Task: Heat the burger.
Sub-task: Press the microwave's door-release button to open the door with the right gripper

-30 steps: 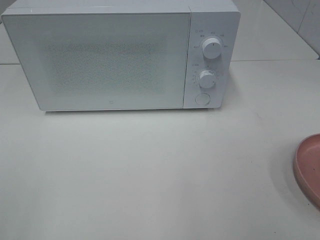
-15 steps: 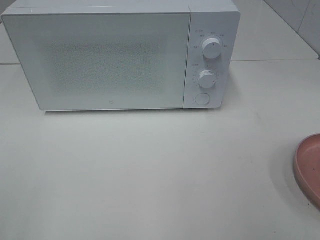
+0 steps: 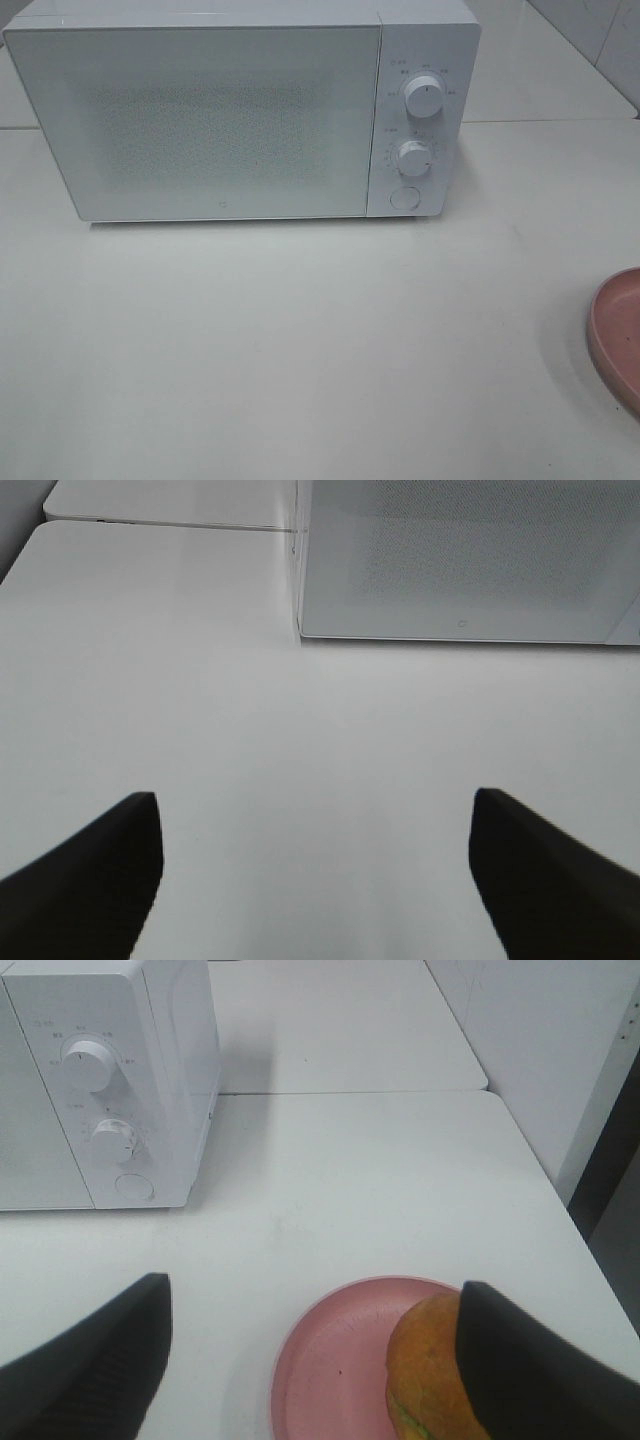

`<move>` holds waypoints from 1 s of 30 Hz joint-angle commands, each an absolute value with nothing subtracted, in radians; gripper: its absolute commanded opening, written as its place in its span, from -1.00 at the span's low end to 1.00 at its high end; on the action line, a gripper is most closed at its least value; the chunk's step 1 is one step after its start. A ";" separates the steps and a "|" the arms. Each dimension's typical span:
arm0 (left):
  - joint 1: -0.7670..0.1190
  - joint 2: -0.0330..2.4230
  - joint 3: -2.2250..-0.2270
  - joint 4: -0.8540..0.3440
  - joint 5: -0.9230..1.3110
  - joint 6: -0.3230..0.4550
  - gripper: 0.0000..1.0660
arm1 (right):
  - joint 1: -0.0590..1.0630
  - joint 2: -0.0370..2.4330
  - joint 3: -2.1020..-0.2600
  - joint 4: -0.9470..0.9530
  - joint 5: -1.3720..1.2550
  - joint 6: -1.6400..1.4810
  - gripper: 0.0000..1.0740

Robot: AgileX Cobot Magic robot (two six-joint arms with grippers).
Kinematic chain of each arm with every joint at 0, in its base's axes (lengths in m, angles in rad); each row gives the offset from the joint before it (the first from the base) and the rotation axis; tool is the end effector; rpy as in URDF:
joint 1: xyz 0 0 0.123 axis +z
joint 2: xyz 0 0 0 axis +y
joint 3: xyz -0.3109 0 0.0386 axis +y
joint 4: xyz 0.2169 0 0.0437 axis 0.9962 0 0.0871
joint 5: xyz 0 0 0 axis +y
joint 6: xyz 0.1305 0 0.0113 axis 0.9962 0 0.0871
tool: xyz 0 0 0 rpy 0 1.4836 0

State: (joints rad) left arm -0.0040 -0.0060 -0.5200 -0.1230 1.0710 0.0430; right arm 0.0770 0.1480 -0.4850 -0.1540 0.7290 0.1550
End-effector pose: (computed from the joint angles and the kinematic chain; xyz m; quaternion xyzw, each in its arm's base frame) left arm -0.0286 -0.0140 0.2491 0.0234 0.8472 -0.0511 0.5283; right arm 0.0139 -0.0124 0.2815 0.0154 0.8039 -0.0065 0.5946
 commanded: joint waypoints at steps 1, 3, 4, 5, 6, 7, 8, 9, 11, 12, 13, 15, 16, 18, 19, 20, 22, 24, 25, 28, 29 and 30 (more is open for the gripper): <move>-0.007 -0.024 -0.517 -0.131 1.073 0.040 0.44 | 0.078 0.182 -0.471 -0.156 0.643 0.154 0.38; -0.007 -0.024 -0.517 -0.131 1.073 0.040 0.44 | 0.078 0.204 -0.464 -0.156 0.612 0.154 0.38; -0.007 -0.024 -0.517 -0.131 1.073 0.040 0.44 | 0.078 0.229 -0.460 -0.156 0.583 0.154 0.38; -0.007 -0.024 -0.517 -0.131 1.073 0.040 0.44 | 0.078 0.229 -0.460 -0.156 0.583 0.154 0.38; -0.007 -0.024 -0.517 -0.131 1.073 0.040 0.44 | 0.078 0.242 -0.456 -0.156 0.565 0.154 0.38; -0.007 -0.024 -0.517 -0.131 1.073 0.040 0.44 | 0.078 0.269 -0.447 -0.156 0.530 0.154 0.38; -0.007 -0.024 -0.517 -0.131 1.073 0.040 0.44 | 0.078 0.269 -0.447 -0.156 0.530 0.154 0.38; -0.007 -0.024 -0.517 -0.131 1.073 0.040 0.44 | 0.078 0.283 -0.441 -0.156 0.509 0.154 0.38; -0.007 -0.024 -0.517 -0.131 1.073 0.040 0.44 | 0.078 0.308 -0.429 -0.156 0.467 0.154 0.38; -0.007 -0.024 -0.517 -0.131 1.073 0.040 0.44 | 0.078 0.324 -0.424 -0.156 0.450 0.154 0.38; -0.007 -0.024 -0.517 -0.131 1.073 0.040 0.44 | 0.078 0.353 -0.416 -0.156 0.414 0.154 0.38; -0.007 -0.024 -0.517 -0.131 1.073 0.040 0.44 | 0.078 0.385 -0.409 -0.156 0.378 0.154 0.38; -0.007 -0.024 -0.517 -0.131 1.073 0.040 0.44 | 0.078 0.402 -0.407 -0.156 0.359 0.154 0.38; -0.007 -0.024 -0.517 -0.131 1.073 0.040 0.44 | 0.078 0.436 -0.407 -0.156 0.326 0.154 0.38; -0.007 -0.024 -0.517 -0.131 1.073 0.040 0.44 | 0.078 0.436 -0.407 -0.156 0.326 0.154 0.38; -0.007 -0.024 -0.517 -0.131 1.073 0.040 0.44 | 0.078 0.473 -0.407 -0.156 0.292 0.154 0.38; -0.007 -0.024 -0.517 -0.131 1.073 0.040 0.44 | 0.078 0.494 -0.407 -0.157 0.271 0.154 0.38; -0.007 -0.024 -0.517 -0.131 1.073 0.040 0.44 | 0.078 0.534 -0.407 -0.160 0.232 0.154 0.38; -0.007 -0.024 -0.517 -0.131 1.073 0.040 0.44 | 0.078 0.577 -0.407 -0.160 0.181 0.154 0.38; -0.007 -0.024 -0.517 -0.131 1.073 0.040 0.44 | 0.078 0.639 -0.407 -0.160 0.106 0.154 0.38; -0.007 -0.024 -0.517 -0.131 1.073 0.040 0.44 | 0.078 0.639 -0.407 -0.160 0.106 0.154 0.38; -0.007 -0.024 -0.517 -0.131 1.073 0.040 0.44 | 0.078 0.679 -0.407 -0.160 0.055 0.154 0.38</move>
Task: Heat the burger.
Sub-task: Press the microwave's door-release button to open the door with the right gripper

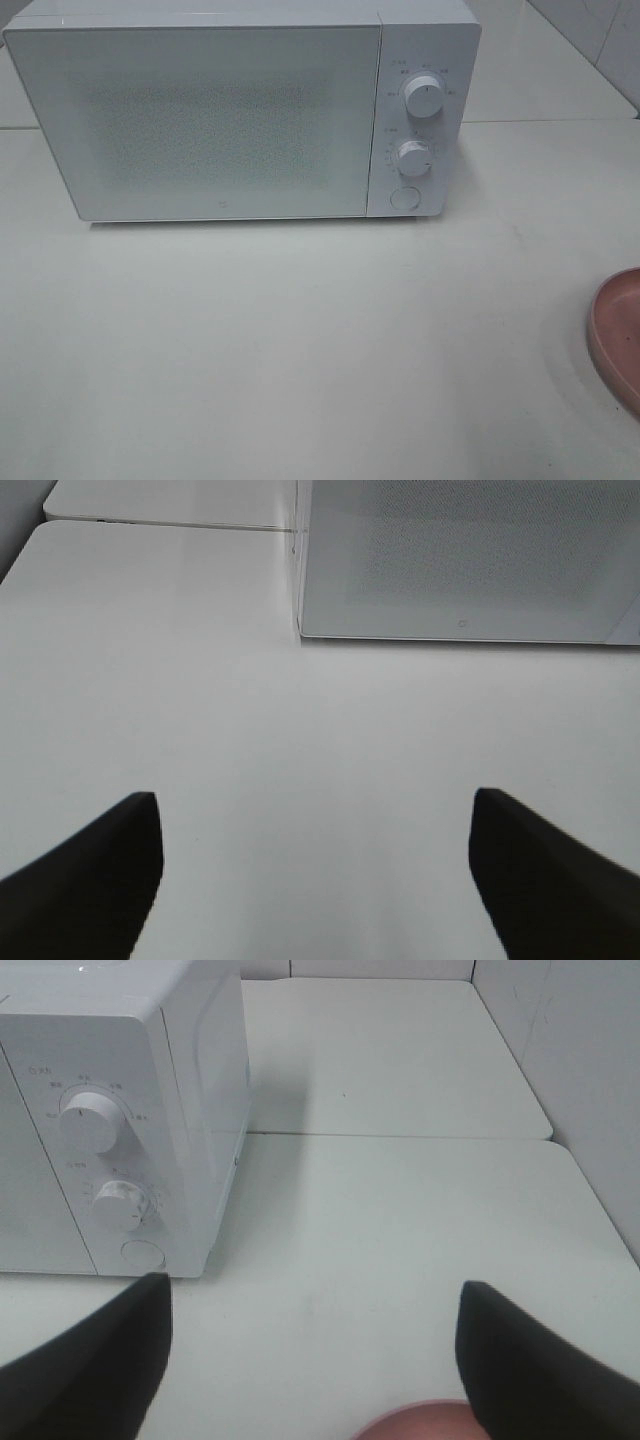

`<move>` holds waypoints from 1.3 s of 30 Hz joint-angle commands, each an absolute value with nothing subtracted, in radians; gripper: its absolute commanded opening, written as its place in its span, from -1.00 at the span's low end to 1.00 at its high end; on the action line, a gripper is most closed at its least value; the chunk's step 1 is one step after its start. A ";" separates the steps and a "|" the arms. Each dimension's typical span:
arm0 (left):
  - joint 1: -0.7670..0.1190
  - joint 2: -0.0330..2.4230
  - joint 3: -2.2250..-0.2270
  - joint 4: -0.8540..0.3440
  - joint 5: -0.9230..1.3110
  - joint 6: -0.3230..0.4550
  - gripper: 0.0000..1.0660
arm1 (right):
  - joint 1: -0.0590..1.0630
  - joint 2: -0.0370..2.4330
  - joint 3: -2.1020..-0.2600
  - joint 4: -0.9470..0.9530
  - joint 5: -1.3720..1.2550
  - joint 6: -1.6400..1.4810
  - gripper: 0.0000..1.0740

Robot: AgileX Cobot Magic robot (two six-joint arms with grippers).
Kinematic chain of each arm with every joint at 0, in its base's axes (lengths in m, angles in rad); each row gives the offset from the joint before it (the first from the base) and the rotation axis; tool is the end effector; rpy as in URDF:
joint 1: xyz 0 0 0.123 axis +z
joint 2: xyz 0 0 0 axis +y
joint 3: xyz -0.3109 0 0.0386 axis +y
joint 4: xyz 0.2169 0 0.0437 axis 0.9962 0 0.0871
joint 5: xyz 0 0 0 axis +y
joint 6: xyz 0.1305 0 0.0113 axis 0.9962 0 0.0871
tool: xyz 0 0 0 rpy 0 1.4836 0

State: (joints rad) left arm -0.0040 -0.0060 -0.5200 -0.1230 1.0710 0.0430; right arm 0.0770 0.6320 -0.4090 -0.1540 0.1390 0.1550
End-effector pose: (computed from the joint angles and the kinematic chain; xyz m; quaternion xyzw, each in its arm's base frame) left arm -0.0286 -0.0140 0.2491 0.0234 0.8472 -0.0511 0.5283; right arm 0.1191 0.0064 0.2970 -0.0233 0.7964 0.0155 0.6041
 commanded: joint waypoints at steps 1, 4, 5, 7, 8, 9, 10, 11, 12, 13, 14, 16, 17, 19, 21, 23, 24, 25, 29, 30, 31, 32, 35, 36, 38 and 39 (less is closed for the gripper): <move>-0.007 -0.024 -0.517 -0.131 1.073 0.040 0.44 | 0.078 0.701 -0.407 -0.160 0.027 0.154 0.38; -0.007 -0.024 -0.517 -0.131 1.073 0.040 0.44 | 0.078 0.768 -0.407 -0.160 -0.054 0.154 0.38; -0.007 -0.024 -0.517 -0.131 1.073 0.040 0.44 | 0.078 0.810 -0.407 -0.160 -0.111 0.154 0.38; -0.007 -0.024 -0.517 -0.131 1.073 0.040 0.44 | 0.078 0.827 -0.407 -0.160 -0.136 0.154 0.38; -0.007 -0.024 -0.517 -0.131 1.073 0.040 0.44 | 0.078 0.827 -0.407 -0.160 -0.136 0.154 0.38; -0.007 -0.024 -0.517 -0.131 1.073 0.040 0.44 | 0.078 0.870 -0.407 -0.160 -0.187 0.154 0.38; -0.007 -0.024 -0.517 -0.131 1.073 0.040 0.44 | 0.078 0.890 -0.407 -0.160 -0.210 0.154 0.38; -0.007 -0.024 -0.517 -0.131 1.073 0.040 0.44 | 0.078 0.890 -0.407 -0.160 -0.210 0.154 0.38; -0.007 -0.024 -0.517 -0.131 1.073 0.040 0.44 | 0.078 0.924 -0.407 -0.160 -0.251 0.153 0.38; -0.007 -0.024 -0.517 -0.131 1.073 0.040 0.44 | 0.078 0.943 -0.406 -0.160 -0.269 0.153 0.38; -0.007 -0.024 -0.517 -0.131 1.073 0.040 0.44 | 0.078 0.943 -0.406 -0.160 -0.269 0.153 0.38; -0.007 -0.024 -0.517 -0.131 1.073 0.040 0.44 | 0.078 1.005 -0.373 -0.155 -0.385 0.123 0.38; -0.007 -0.024 -0.517 -0.131 1.073 0.040 0.44 | 0.078 1.005 -0.373 -0.155 -0.385 0.123 0.38; -0.007 -0.024 -0.517 -0.131 1.073 0.040 0.44 | 0.078 1.022 -0.359 -0.148 -0.427 0.109 0.38; -0.007 -0.024 -0.517 -0.131 1.073 0.040 0.44 | 0.078 1.079 -0.312 -0.085 -0.550 0.038 0.38; -0.007 -0.024 -0.517 -0.131 1.073 0.040 0.44 | 0.079 1.094 -0.301 -0.056 -0.574 0.017 0.38; -0.007 -0.024 -0.517 -0.131 1.073 0.040 0.44 | 0.079 1.094 -0.301 -0.056 -0.574 0.017 0.38; -0.007 -0.024 -0.517 -0.131 1.073 0.040 0.44 | 0.079 1.119 -0.278 -0.011 -0.613 -0.017 0.38; -0.007 -0.024 -0.517 -0.131 1.073 0.040 0.44 | 0.123 1.170 -0.226 0.125 -0.757 -0.095 0.38; -0.007 -0.024 -0.517 -0.131 1.073 0.040 0.44 | 0.123 1.170 -0.226 0.125 -0.757 -0.095 0.38; -0.007 -0.024 -0.517 -0.131 1.073 0.040 0.44 | 0.145 1.182 -0.217 0.162 -0.785 -0.118 0.38; -0.007 -0.024 -0.517 -0.131 1.073 0.040 0.44 | 0.193 1.209 -0.206 0.239 -0.825 -0.160 0.38; -0.007 -0.024 -0.517 -0.131 1.073 0.040 0.44 | 0.280 1.256 -0.200 0.357 -0.882 -0.228 0.38; -0.007 -0.024 -0.517 -0.131 1.073 0.040 0.44 | 0.280 1.256 -0.200 0.357 -0.882 -0.228 0.38; -0.007 -0.024 -0.517 -0.131 1.073 0.040 0.44 | 0.303 1.269 -0.200 0.382 -0.900 -0.246 0.38; -0.007 -0.024 -0.517 -0.131 1.073 0.040 0.44 | 0.354 1.300 -0.200 0.430 -0.941 -0.282 0.38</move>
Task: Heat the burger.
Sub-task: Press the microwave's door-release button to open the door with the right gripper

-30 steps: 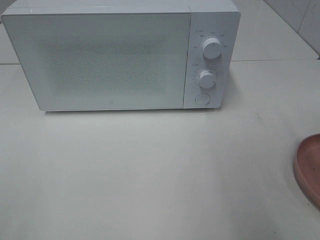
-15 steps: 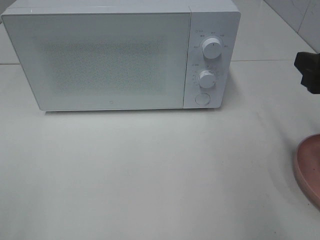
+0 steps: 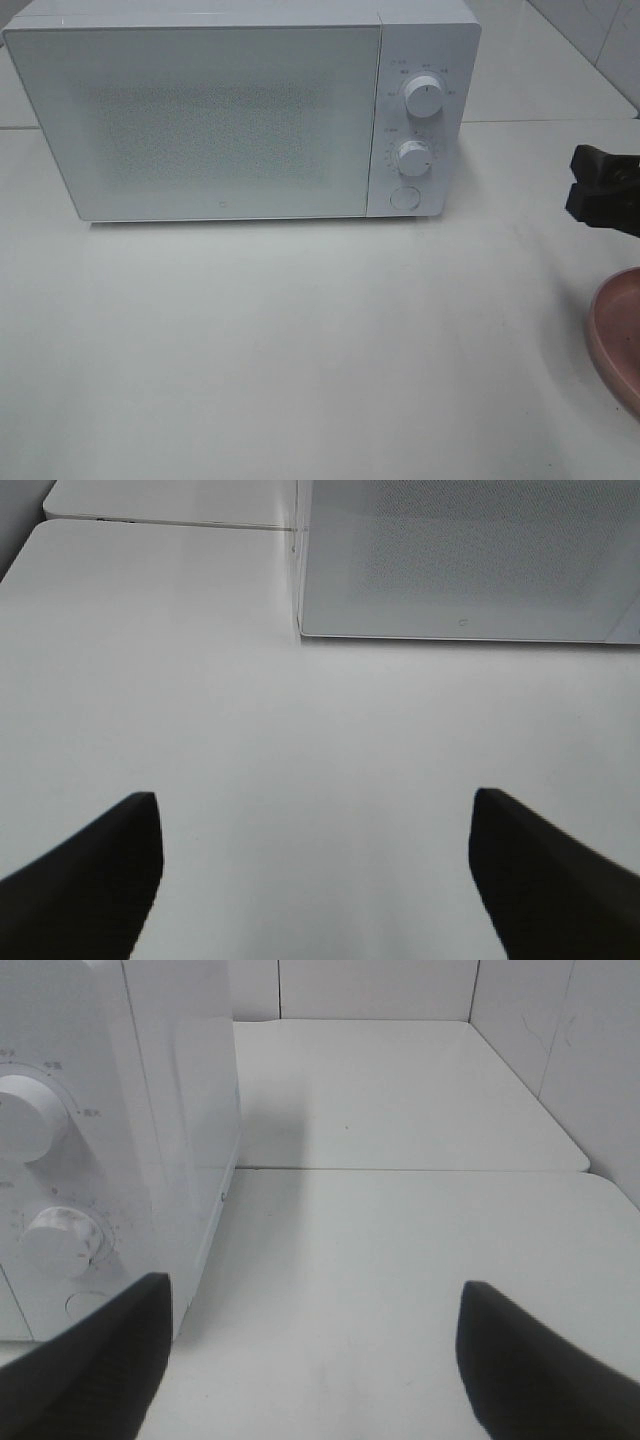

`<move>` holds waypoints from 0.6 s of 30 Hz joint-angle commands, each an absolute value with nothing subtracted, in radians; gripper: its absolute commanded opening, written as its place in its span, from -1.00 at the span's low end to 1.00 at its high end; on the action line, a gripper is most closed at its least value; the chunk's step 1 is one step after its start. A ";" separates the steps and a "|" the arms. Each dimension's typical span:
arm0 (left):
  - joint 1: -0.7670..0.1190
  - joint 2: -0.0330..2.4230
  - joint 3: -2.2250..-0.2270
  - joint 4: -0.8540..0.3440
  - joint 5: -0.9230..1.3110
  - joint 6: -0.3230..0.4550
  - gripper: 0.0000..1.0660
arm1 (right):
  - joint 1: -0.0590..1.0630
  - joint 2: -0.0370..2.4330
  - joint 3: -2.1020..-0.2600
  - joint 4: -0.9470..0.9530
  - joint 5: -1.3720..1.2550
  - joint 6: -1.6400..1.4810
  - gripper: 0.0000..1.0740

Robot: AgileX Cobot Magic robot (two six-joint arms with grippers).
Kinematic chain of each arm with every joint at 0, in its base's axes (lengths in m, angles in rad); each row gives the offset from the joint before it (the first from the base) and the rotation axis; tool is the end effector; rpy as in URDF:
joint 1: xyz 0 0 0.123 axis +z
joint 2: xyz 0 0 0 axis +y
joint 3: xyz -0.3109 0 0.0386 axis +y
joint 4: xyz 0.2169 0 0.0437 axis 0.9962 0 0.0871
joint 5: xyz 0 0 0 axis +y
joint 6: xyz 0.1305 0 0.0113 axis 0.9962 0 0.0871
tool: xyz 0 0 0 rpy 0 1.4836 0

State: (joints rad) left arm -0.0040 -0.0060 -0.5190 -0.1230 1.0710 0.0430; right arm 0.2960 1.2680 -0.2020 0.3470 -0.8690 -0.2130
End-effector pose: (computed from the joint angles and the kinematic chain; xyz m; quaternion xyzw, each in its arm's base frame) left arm -0.0285 -0.0140 0.2489 0.0234 0.8475 -0.0511 0.5279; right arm 0.2132 0.0295 0.2448 -0.0192 0.7531 0.0035 0.6576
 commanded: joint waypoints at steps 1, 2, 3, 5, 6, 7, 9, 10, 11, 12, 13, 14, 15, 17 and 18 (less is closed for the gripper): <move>-0.007 -0.024 -0.517 -0.131 1.073 0.040 0.44 | 0.407 1.331 -0.200 0.483 -0.985 -0.301 0.38; -0.007 -0.024 -0.517 -0.131 1.073 0.040 0.44 | 0.407 1.331 -0.200 0.483 -0.985 -0.301 0.38; -0.007 -0.024 -0.517 -0.131 1.073 0.040 0.44 | 0.434 1.344 -0.200 0.511 -1.000 -0.304 0.38; -0.007 -0.024 -0.517 -0.131 1.073 0.040 0.44 | 0.480 1.374 -0.200 0.555 -1.037 -0.304 0.38; -0.007 -0.024 -0.517 -0.131 1.073 0.040 0.44 | 0.503 1.389 -0.200 0.574 -1.051 -0.306 0.38; -0.007 -0.024 -0.517 -0.131 1.073 0.040 0.44 | 0.541 1.413 -0.200 0.601 -1.076 -0.309 0.38; -0.007 -0.024 -0.517 -0.131 1.073 0.040 0.44 | 0.559 1.427 -0.200 0.615 -1.093 -0.314 0.38; -0.007 -0.024 -0.517 -0.131 1.073 0.040 0.44 | 0.595 1.450 -0.202 0.645 -1.116 -0.321 0.38; -0.007 -0.024 -0.517 -0.131 1.073 0.040 0.44 | 0.595 1.450 -0.202 0.645 -1.116 -0.321 0.38; -0.007 -0.024 -0.517 -0.131 1.073 0.040 0.44 | 0.616 1.462 -0.206 0.666 -1.125 -0.325 0.38; -0.007 -0.024 -0.517 -0.131 1.073 0.040 0.44 | 0.654 1.489 -0.221 0.703 -1.135 -0.332 0.38; -0.007 -0.024 -0.517 -0.131 1.073 0.040 0.44 | 0.654 1.489 -0.221 0.703 -1.135 -0.332 0.38; -0.007 -0.024 -0.517 -0.131 1.073 0.040 0.44 | 0.674 1.502 -0.228 0.717 -1.143 -0.335 0.38; -0.007 -0.024 -0.517 -0.131 1.073 0.040 0.44 | 0.708 1.527 -0.244 0.735 -1.150 -0.340 0.38; -0.007 -0.024 -0.517 -0.131 1.073 0.040 0.44 | 0.739 1.554 -0.263 0.753 -1.149 -0.340 0.38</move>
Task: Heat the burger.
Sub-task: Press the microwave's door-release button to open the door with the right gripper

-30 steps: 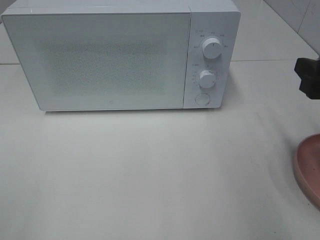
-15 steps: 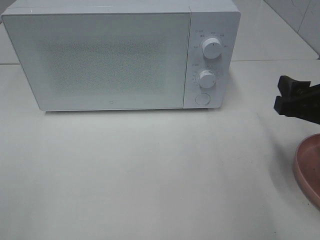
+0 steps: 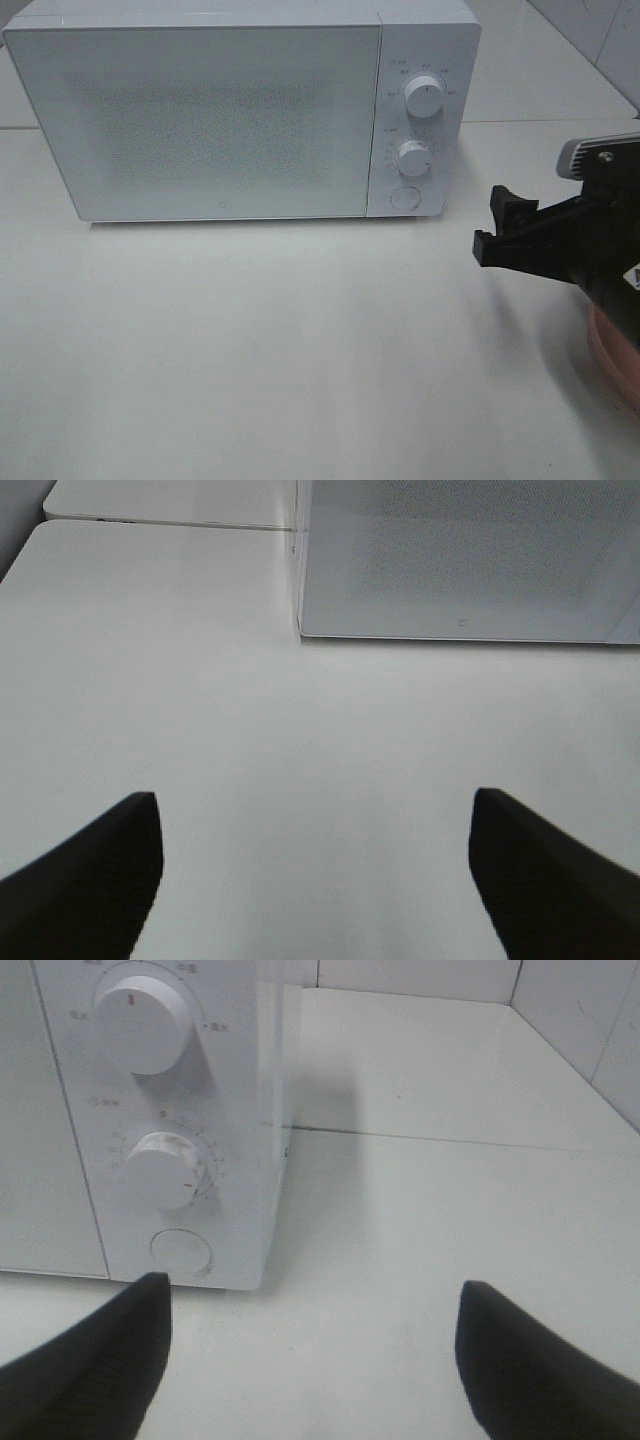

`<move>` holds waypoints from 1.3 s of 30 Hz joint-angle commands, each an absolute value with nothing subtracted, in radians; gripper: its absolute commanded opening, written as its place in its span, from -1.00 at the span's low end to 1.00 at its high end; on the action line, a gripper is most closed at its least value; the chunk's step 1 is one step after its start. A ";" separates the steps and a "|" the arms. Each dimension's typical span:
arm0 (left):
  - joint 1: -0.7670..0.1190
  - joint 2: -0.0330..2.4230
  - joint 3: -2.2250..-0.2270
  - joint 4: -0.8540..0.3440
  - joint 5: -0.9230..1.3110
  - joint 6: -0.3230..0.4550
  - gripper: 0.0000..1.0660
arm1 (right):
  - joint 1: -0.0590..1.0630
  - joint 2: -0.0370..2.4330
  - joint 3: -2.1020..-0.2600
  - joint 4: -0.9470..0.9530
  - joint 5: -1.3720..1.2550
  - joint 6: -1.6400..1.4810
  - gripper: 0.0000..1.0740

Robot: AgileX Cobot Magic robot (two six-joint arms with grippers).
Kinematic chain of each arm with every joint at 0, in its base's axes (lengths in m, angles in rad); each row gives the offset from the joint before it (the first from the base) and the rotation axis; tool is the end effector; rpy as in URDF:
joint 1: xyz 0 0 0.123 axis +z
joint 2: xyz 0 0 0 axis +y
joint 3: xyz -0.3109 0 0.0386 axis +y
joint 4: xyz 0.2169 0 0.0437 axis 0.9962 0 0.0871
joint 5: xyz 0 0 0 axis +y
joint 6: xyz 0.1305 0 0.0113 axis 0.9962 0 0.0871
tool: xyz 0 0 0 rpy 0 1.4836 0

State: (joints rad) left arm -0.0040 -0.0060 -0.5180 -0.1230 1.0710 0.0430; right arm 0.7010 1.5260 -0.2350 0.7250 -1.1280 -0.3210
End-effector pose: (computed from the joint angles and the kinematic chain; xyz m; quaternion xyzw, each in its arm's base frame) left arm -0.0284 -0.0140 0.2486 0.0233 0.8477 -0.0511 0.5275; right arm 0.2259 0.0880 0.2182 -0.0482 0.7592 -0.0093 0.6491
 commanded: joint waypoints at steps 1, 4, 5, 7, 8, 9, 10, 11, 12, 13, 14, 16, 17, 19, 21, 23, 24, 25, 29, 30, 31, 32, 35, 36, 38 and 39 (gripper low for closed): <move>-0.007 -0.024 -0.517 -0.131 1.073 0.040 0.44 | 0.755 1.567 -0.274 0.765 -1.148 -0.341 0.38; -0.007 -0.024 -0.517 -0.131 1.073 0.040 0.44 | 0.786 1.595 -0.298 0.787 -1.148 -0.342 0.38; -0.007 -0.024 -0.517 -0.131 1.073 0.040 0.44 | 0.796 1.605 -0.306 0.796 -1.147 -0.344 0.38; -0.007 -0.024 -0.517 -0.131 1.073 0.040 0.44 | 0.812 1.629 -0.325 0.804 -1.147 -0.344 0.38; -0.007 -0.024 -0.517 -0.131 1.073 0.040 0.44 | 0.824 1.651 -0.344 0.812 -1.142 -0.344 0.38; -0.007 -0.024 -0.517 -0.131 1.073 0.040 0.44 | 0.824 1.651 -0.344 0.812 -1.142 -0.344 0.38; -0.007 -0.024 -0.517 -0.131 1.073 0.040 0.44 | 0.831 1.658 -0.353 0.816 -1.139 -0.344 0.38; -0.007 -0.024 -0.517 -0.131 1.073 0.040 0.44 | 0.832 1.671 -0.365 0.821 -1.134 -0.344 0.38; -0.007 -0.024 -0.517 -0.131 1.073 0.040 0.44 | 0.832 1.671 -0.365 0.821 -1.134 -0.344 0.38; -0.007 -0.024 -0.517 -0.131 1.073 0.040 0.44 | 0.832 1.678 -0.371 0.821 -1.130 -0.343 0.38; -0.007 -0.024 -0.517 -0.131 1.073 0.040 0.44 | 0.832 1.684 -0.377 0.821 -1.121 -0.339 0.38; -0.007 -0.024 -0.517 -0.131 1.073 0.040 0.44 | 0.832 1.690 -0.379 0.821 -1.116 -0.313 0.38; -0.007 -0.024 -0.517 -0.131 1.073 0.040 0.44 | 0.832 1.690 -0.379 0.821 -1.112 -0.287 0.37; -0.007 -0.024 -0.517 -0.131 1.073 0.040 0.44 | 0.832 1.692 -0.379 0.821 -1.109 -0.220 0.35; -0.007 -0.024 -0.517 -0.131 1.073 0.040 0.44 | 0.832 1.693 -0.379 0.821 -1.109 -0.183 0.33; -0.007 -0.024 -0.517 -0.131 1.073 0.040 0.44 | 0.832 1.693 -0.379 0.821 -1.109 -0.072 0.26; -0.007 -0.024 -0.517 -0.131 1.073 0.040 0.44 | 0.832 1.693 -0.379 0.821 -1.109 -0.072 0.26; -0.007 -0.024 -0.517 -0.131 1.073 0.040 0.44 | 0.832 1.693 -0.379 0.821 -1.109 0.011 0.20; -0.007 -0.024 -0.517 -0.131 1.073 0.040 0.44 | 0.832 1.693 -0.379 0.821 -1.109 0.175 0.09; -0.007 -0.024 -0.517 -0.131 1.073 0.040 0.44 | 0.832 1.693 -0.379 0.821 -1.109 0.281 -0.02; -0.007 -0.024 -0.517 -0.131 1.073 0.040 0.44 | 0.832 1.693 -0.379 0.821 -1.109 0.281 -0.02; -0.007 -0.024 -0.517 -0.131 1.073 0.040 0.44 | 0.832 1.693 -0.379 0.821 -1.109 0.389 -0.12; -0.007 -0.024 -0.517 -0.131 1.073 0.040 0.44 | 0.832 1.693 -0.379 0.821 -1.109 0.556 -0.31; -0.007 -0.024 -0.517 -0.131 1.073 0.040 0.44 | 0.832 1.693 -0.379 0.821 -1.109 0.667 -0.45; -0.007 -0.024 -0.517 -0.131 1.073 0.040 0.44 | 0.832 1.693 -0.379 0.821 -1.109 0.720 -0.52; -0.007 -0.024 -0.517 -0.131 1.073 0.040 0.44 | 0.832 1.693 -0.379 0.821 -1.109 0.807 -0.58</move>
State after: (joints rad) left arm -0.0040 -0.0060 -0.5180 -0.1230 1.0710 0.0430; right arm 0.8320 1.6940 -0.3730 0.8240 -1.1120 0.6620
